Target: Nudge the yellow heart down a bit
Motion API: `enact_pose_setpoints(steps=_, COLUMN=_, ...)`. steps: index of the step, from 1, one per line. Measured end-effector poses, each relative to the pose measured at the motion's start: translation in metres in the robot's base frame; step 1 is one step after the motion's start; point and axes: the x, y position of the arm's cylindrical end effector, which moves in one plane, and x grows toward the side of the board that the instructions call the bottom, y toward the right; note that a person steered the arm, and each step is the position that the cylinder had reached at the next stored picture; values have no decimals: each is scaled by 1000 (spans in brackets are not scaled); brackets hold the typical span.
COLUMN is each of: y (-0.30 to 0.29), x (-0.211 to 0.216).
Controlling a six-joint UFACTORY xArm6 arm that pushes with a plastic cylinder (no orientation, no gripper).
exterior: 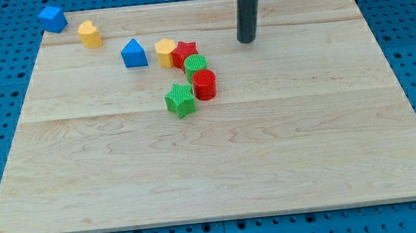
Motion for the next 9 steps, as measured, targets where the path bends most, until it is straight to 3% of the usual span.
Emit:
enact_pose_setpoints(steps=2, y=-109, x=-95)
enact_pose_setpoints(steps=7, y=-192, x=-97)
enact_pose_setpoints(steps=9, y=-274, x=-96)
